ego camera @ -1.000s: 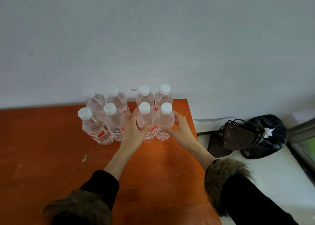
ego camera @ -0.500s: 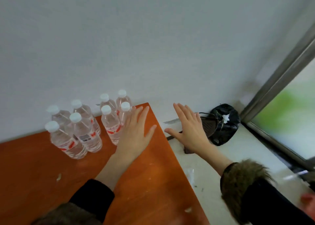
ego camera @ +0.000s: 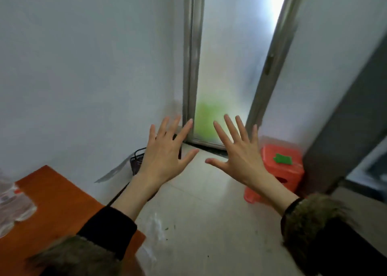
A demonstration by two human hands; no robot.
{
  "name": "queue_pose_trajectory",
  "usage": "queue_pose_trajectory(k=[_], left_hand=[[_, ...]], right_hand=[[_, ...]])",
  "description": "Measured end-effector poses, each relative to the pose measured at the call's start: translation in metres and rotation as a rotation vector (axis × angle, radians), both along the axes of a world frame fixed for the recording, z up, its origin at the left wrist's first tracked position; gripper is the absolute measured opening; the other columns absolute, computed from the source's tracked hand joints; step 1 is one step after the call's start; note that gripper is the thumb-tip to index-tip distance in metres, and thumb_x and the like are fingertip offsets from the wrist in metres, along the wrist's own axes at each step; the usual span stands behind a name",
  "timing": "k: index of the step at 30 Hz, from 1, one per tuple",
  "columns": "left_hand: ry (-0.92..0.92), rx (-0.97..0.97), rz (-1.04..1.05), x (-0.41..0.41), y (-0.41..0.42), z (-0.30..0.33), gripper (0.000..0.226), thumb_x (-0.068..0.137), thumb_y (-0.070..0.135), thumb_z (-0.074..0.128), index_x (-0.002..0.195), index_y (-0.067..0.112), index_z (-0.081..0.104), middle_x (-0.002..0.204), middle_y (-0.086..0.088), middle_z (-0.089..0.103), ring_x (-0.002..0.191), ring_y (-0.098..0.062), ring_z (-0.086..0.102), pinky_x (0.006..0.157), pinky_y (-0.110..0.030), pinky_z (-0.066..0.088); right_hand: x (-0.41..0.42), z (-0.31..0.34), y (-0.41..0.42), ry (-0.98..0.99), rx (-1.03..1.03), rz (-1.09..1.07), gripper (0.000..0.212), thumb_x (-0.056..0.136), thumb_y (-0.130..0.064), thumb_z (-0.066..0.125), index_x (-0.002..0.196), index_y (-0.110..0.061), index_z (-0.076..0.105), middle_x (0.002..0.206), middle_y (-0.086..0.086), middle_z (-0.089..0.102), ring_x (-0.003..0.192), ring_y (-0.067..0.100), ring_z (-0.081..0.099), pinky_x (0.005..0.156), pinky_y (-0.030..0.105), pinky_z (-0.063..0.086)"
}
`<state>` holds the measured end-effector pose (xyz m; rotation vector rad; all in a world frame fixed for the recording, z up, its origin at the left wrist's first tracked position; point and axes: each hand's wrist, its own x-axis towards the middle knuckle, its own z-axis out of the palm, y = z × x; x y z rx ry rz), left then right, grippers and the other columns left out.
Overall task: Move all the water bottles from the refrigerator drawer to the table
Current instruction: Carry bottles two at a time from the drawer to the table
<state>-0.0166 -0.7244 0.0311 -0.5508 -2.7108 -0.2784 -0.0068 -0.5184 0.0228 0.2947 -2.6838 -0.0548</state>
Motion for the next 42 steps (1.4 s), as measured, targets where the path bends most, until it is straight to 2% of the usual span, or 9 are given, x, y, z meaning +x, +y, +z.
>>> queue_pose_trajectory(k=[3, 7, 12, 20, 23, 27, 32, 37, 42], left_hand=[[0.023, 0.012, -0.163, 0.020, 0.085, 0.004, 0.075, 0.081, 0.067, 0.018, 0.147, 0.033, 0.009, 0.158, -0.003, 0.009, 0.145, -0.029, 0.007, 0.114, -0.053, 0.010], [0.027, 0.015, -0.367, 0.044, 0.192, 0.003, 0.074, 0.082, 0.066, 0.022, 0.147, 0.031, 0.017, 0.157, -0.003, 0.015, 0.144, -0.030, 0.012, 0.113, -0.054, 0.013], [0.024, -0.003, -0.594, 0.063, 0.314, -0.009, 0.070, 0.083, 0.062, 0.030, 0.143, 0.025, 0.033, 0.151, -0.009, 0.030, 0.139, -0.034, 0.027, 0.108, -0.058, 0.024], [-0.099, -0.019, -0.777, 0.060, 0.479, -0.053, 0.077, 0.077, 0.069, 0.004, 0.147, 0.036, 0.000, 0.158, 0.001, -0.001, 0.146, -0.022, -0.004, 0.115, -0.044, -0.003], [-0.115, -0.007, -0.836, 0.046, 0.538, -0.058, 0.078, 0.077, 0.070, 0.004, 0.147, 0.036, 0.002, 0.158, 0.002, 0.000, 0.146, -0.021, -0.004, 0.114, -0.042, -0.003], [-0.139, -0.018, -0.915, 0.030, 0.611, -0.063, 0.077, 0.077, 0.071, 0.005, 0.146, 0.038, -0.001, 0.158, 0.003, -0.001, 0.146, -0.019, -0.005, 0.114, -0.042, -0.003], [-0.211, -0.067, -0.987, 0.020, 0.693, -0.068, 0.070, 0.088, 0.065, 0.023, 0.147, 0.036, -0.001, 0.158, 0.002, -0.003, 0.145, -0.020, -0.008, 0.116, -0.042, -0.002], [-0.298, -0.066, -1.051, 0.028, 0.767, -0.079, 0.065, 0.092, 0.058, 0.028, 0.148, 0.033, 0.006, 0.158, 0.004, 0.002, 0.146, -0.018, -0.005, 0.118, -0.043, 0.001], [-0.345, -0.050, -1.040, 0.040, 0.841, -0.092, 0.062, 0.094, 0.053, 0.031, 0.148, 0.031, 0.010, 0.158, 0.004, 0.005, 0.146, -0.016, -0.001, 0.118, -0.042, 0.004]], right_hand=[[0.053, 0.008, 0.081, 0.029, -0.026, -0.179, 0.089, 0.073, -0.078, 0.022, 0.146, -0.032, 0.003, 0.158, 0.006, 0.010, 0.144, 0.031, 0.008, 0.108, 0.063, 0.009], [0.116, 0.010, 0.175, 0.015, -0.047, -0.377, 0.088, 0.073, -0.078, 0.020, 0.147, -0.034, -0.001, 0.158, 0.005, 0.004, 0.145, 0.029, 0.002, 0.109, 0.062, 0.004], [0.179, 0.002, 0.273, 0.022, -0.084, -0.615, 0.088, 0.075, -0.077, 0.021, 0.148, -0.030, 0.009, 0.158, 0.005, 0.009, 0.145, 0.030, 0.006, 0.109, 0.059, 0.002], [0.204, -0.032, 0.406, -0.051, -0.094, -0.885, 0.086, 0.075, -0.077, 0.013, 0.146, -0.033, -0.007, 0.158, 0.002, -0.002, 0.146, 0.025, -0.002, 0.111, 0.058, -0.001], [0.196, -0.037, 0.452, -0.081, -0.128, -0.948, 0.084, 0.075, -0.077, 0.012, 0.143, -0.035, -0.014, 0.158, 0.000, -0.007, 0.145, 0.023, -0.007, 0.112, 0.056, -0.004], [0.187, -0.041, 0.514, -0.124, -0.164, -1.011, 0.084, 0.080, -0.073, 0.026, 0.146, -0.035, -0.008, 0.158, -0.001, -0.007, 0.145, 0.022, -0.008, 0.113, 0.055, -0.004], [0.186, -0.054, 0.584, -0.171, -0.200, -1.093, 0.098, 0.063, -0.084, -0.009, 0.147, -0.033, -0.007, 0.158, -0.001, -0.004, 0.146, 0.021, -0.006, 0.113, 0.054, -0.005], [0.193, -0.068, 0.654, -0.221, -0.318, -1.131, 0.078, 0.086, -0.068, 0.027, 0.148, -0.033, -0.006, 0.158, -0.002, -0.008, 0.145, 0.018, -0.010, 0.114, 0.054, -0.006], [0.194, -0.081, 0.733, -0.290, -0.311, -1.082, 0.076, 0.087, -0.069, 0.020, 0.149, -0.031, -0.004, 0.158, -0.001, -0.007, 0.145, 0.019, -0.009, 0.114, 0.050, -0.009]])
